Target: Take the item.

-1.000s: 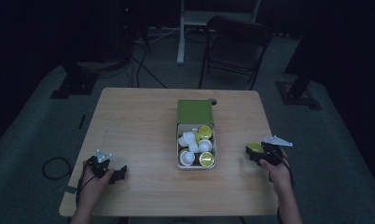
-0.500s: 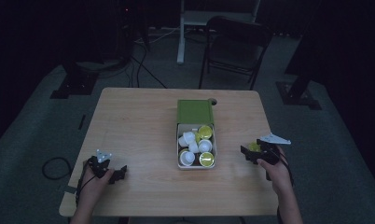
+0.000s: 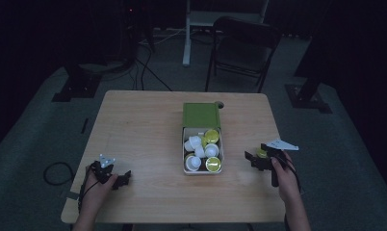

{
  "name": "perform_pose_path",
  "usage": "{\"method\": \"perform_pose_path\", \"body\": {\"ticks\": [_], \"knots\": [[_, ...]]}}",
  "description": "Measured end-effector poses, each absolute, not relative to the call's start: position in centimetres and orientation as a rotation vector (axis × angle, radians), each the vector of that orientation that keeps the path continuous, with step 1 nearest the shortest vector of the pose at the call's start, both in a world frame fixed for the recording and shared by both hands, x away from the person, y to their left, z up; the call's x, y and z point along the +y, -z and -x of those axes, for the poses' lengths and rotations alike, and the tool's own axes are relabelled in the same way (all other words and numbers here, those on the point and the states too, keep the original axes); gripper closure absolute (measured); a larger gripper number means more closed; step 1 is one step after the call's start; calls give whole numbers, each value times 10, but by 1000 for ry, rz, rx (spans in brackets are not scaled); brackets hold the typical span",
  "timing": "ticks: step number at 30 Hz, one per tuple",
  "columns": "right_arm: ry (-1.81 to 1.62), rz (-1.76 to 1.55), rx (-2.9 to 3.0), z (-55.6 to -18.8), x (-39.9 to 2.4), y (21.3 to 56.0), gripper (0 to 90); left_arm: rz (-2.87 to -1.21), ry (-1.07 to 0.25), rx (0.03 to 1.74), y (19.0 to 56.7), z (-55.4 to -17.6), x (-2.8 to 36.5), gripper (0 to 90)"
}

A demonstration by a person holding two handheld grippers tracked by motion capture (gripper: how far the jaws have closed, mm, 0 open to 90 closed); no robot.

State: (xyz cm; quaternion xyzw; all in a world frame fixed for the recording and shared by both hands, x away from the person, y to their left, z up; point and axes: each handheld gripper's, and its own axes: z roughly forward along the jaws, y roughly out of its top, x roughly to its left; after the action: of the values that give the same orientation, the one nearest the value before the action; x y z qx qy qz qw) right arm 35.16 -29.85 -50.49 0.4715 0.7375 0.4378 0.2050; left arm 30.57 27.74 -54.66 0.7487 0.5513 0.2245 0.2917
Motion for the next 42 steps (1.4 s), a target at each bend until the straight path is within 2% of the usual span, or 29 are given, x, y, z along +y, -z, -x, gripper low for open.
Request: {"method": "perform_pose_path", "body": {"ticks": [42], "knots": [[-1136, -1030, 2437, -336, -250, 548, 137, -1996, -598, 1469, 547, -306, 277, 0]]}}
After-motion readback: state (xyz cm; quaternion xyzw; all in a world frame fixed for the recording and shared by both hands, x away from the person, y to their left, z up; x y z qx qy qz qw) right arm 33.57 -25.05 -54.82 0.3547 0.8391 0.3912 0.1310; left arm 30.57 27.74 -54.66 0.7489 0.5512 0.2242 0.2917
